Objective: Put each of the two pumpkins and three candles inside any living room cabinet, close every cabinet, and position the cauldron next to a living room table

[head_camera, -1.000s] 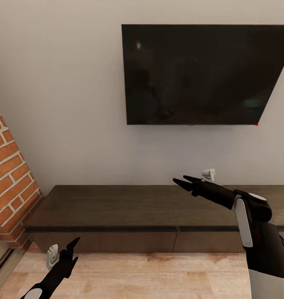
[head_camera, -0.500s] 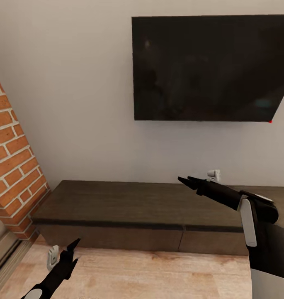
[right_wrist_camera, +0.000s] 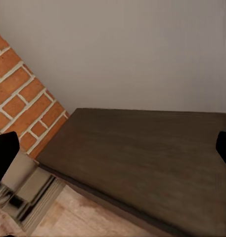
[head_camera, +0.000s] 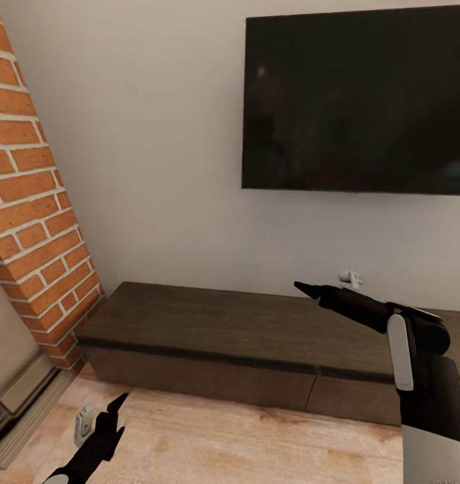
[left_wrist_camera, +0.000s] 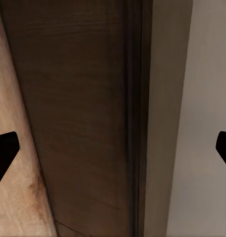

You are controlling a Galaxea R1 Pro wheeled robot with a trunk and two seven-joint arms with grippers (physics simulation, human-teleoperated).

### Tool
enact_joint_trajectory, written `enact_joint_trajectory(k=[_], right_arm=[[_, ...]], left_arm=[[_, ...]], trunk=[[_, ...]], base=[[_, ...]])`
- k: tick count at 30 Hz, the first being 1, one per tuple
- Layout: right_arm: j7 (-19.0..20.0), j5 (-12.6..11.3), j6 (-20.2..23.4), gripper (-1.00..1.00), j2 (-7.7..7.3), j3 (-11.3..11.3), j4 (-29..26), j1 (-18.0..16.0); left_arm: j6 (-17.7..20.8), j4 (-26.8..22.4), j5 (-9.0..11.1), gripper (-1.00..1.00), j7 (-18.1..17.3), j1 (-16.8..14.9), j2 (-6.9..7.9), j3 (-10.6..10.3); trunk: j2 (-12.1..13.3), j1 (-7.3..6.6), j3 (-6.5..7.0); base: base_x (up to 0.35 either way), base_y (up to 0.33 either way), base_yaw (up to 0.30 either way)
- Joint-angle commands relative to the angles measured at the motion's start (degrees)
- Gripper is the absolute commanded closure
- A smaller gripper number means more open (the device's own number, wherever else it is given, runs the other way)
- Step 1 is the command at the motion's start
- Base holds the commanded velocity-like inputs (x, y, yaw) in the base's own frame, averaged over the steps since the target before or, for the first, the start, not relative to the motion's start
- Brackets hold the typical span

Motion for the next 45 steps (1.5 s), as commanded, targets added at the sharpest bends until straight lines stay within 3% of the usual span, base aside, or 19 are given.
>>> enact_joint_trajectory(k=[1, 9, 15, 16, 18, 22, 23, 24, 32, 40, 45], right_arm=[[-0.39, -0.26, 0.33, -1.00, 0.01, -0.07, -0.02, -0.10], [-0.24, -0.42, 0.33, -1.00, -0.67, -0.22, -0.02, -0.31], [0.50, -0.48, -0.13, -1.00, -0.99, -1.56, -0.02, -0.24], [0.79, -0.48, -0.44, -1.00, -1.12, -2.84, -0.02, -0.30], [1.91, -0.48, -0.60, -1.00, -1.44, -4.55, -0.02, -0.41], [9.56, -0.49, 0.12, -1.00, -4.37, -8.98, -0.02, -0.53], [12.13, -0.49, 3.30, -1.00, -5.84, -12.34, -0.02, -1.05], [12.37, -0.49, 3.35, -1.00, -5.97, -12.87, -0.02, -1.24], [13.36, -0.92, 3.35, -1.00, -5.77, -17.05, -0.02, -1.99], [13.37, -1.29, 3.35, -1.00, -5.29, -17.67, -0.02, -1.95], [13.37, -1.38, 3.35, -1.00, -4.87, -17.50, -0.02, -1.92]], left_arm=[[-0.08, 0.14, 0.54, -1.00, -0.23, -0.05, -0.17, 0.18], [-0.89, 0.57, 0.26, -1.00, -0.65, -1.17, -0.64, -0.08], [-0.96, 5.42, 0.32, -1.00, -0.73, -5.85, 0.08, -0.02], [-0.95, 7.56, 0.10, -1.00, -0.78, -8.16, 0.25, -0.04], [-0.90, 9.30, -0.17, -1.00, -0.91, -9.88, 0.23, -0.09], [-0.71, 11.28, 0.08, -1.00, -1.37, -11.41, 0.26, -0.13], [-0.61, 11.96, 0.12, -1.00, -2.60, -11.61, -0.05, -0.22], [-0.60, 12.19, 0.13, -1.00, -2.77, -11.63, -0.10, -0.26], [-0.51, 13.25, 0.17, -1.00, -3.67, -11.70, -0.47, -0.42], [-0.73, 13.34, 0.26, -1.00, -3.79, -11.68, -0.88, -0.34], [-0.78, 13.32, 0.30, -1.00, -6.02, -11.62, -0.93, -0.32]], trunk=[[-0.44, 0.22, -0.23], [-3.65, 1.97, -1.63], [-6.05, 3.29, -2.71], [-6.45, 3.51, -2.89], [-7.26, 3.95, -3.25], [-8.86, 4.83, -3.96], [-9.26, 5.05, -4.14], [-9.66, 5.27, -4.32], [-12.87, 7.03, -5.76], [-16.08, 8.78, -7.19], [-18.09, 9.88, -8.09]], base=[[0.000, 0.000, 0.029], [0.000, 0.000, 0.011], [0.000, 0.000, 0.001], [0.000, 0.000, 0.000], [0.000, 0.000, 0.000], [0.000, 0.000, 0.000], [0.000, 0.000, 0.000], [0.000, 0.000, 0.000], [0.000, 0.000, -0.045], [0.000, 0.000, -0.044], [0.000, 0.000, -0.005]])
